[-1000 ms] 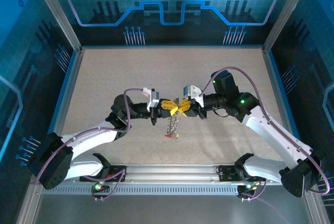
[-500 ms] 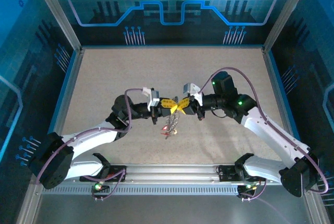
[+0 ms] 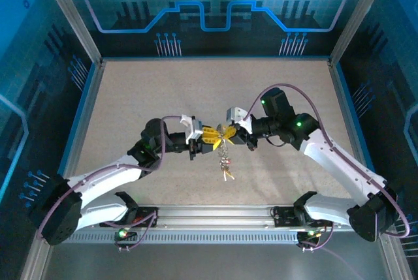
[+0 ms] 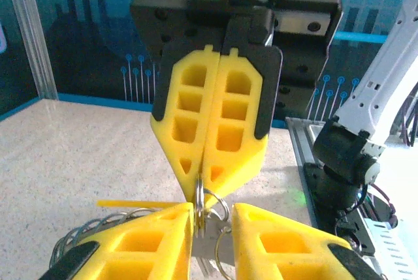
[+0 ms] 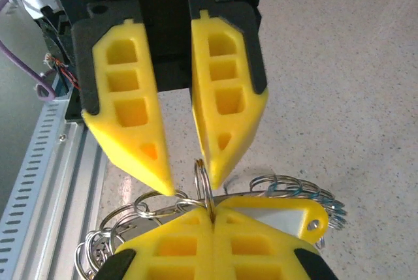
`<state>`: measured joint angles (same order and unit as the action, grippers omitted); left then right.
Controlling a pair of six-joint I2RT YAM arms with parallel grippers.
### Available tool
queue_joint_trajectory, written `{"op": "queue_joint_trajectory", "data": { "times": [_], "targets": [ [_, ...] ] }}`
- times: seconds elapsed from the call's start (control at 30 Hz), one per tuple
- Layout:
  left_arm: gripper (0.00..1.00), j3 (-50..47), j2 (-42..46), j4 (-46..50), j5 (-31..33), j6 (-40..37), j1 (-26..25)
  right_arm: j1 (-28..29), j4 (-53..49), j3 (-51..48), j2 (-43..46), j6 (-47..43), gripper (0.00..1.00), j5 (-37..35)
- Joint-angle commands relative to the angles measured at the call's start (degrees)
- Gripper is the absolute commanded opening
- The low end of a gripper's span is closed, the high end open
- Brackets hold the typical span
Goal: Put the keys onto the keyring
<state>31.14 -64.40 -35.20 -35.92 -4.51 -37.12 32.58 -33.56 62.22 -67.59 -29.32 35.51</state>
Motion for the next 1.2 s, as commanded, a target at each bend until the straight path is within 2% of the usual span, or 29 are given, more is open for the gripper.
{"op": "queue_joint_trajectory", "data": {
  "times": [0.0,0.17,0.33,0.43,0.6,0.8,0.97,1.17],
  "targets": [
    [0.23,3.76,0.97,10.92,-2.03,-6.29,-0.36,0.62,-4.13,3.30,-0.73,-3.94,0.00,-0.87],
    [0.23,6.73,0.24,17.06,-2.18,-7.93,-0.41,1.08,-4.92,4.16,-1.71,-4.87,0.00,-1.03],
    [0.22,7.56,-0.02,18.22,-1.90,-8.41,-0.34,3.98,-8.49,5.66,-3.54,-7.65,0.00,-6.00],
    [0.17,8.22,-0.49,20.06,-1.99,-8.95,-0.39,5.66,-9.84,6.54,-4.54,-8.78,0.00,-8.22],
    [0.11,10.48,-2.54,25.67,-1.87,-10.50,-0.35,6.00,-8.85,6.58,-4.30,-8.21,0.00,-7.63],
    [0.12,9.80,-2.07,25.56,-1.02,-10.94,-0.36,5.74,-9.24,6.74,-4.26,-8.36,0.00,-7.54],
    [0.20,9.18,-0.78,25.85,-0.22,-11.97,-0.34,5.37,-9.06,6.45,-4.28,-8.26,0.00,-7.56],
    [0.18,9.29,-0.37,26.94,-0.04,-11.63,-0.40,5.27,-8.76,6.60,-4.79,-8.17,0.00,-7.10]
  ]
}}
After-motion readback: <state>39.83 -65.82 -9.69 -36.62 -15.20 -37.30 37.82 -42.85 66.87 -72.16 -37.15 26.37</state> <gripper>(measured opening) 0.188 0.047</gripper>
